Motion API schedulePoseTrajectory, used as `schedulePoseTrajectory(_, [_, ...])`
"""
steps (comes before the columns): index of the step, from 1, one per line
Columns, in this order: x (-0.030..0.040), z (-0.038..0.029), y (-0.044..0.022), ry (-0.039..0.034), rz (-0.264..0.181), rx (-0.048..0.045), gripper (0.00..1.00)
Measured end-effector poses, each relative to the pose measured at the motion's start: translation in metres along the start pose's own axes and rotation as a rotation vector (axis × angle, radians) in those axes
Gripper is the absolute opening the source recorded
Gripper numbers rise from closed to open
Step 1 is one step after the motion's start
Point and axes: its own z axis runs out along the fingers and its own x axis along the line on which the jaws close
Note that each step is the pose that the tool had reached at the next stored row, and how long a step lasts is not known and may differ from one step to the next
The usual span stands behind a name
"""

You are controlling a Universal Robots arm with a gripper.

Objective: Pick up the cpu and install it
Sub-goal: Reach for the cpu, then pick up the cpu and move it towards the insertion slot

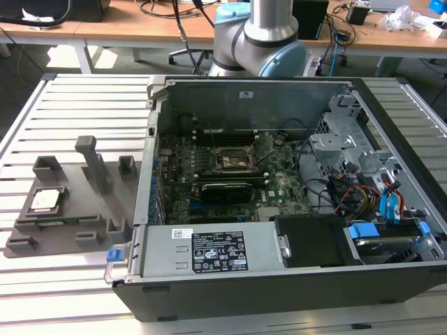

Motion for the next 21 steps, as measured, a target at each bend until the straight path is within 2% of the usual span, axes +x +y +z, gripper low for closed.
schedulePoseTrajectory(3, [0.0068,0.0002,-0.0003,0.0,0.0,0.0,0.11])
schedulePoseTrajectory(19, [0.0067,0.0002,-0.0003,0.0001,0.0,0.0001,0.11])
schedulePoseTrajectory(21, [0.0067,0.0002,-0.0003,0.0001,0.0,0.0,0.24])
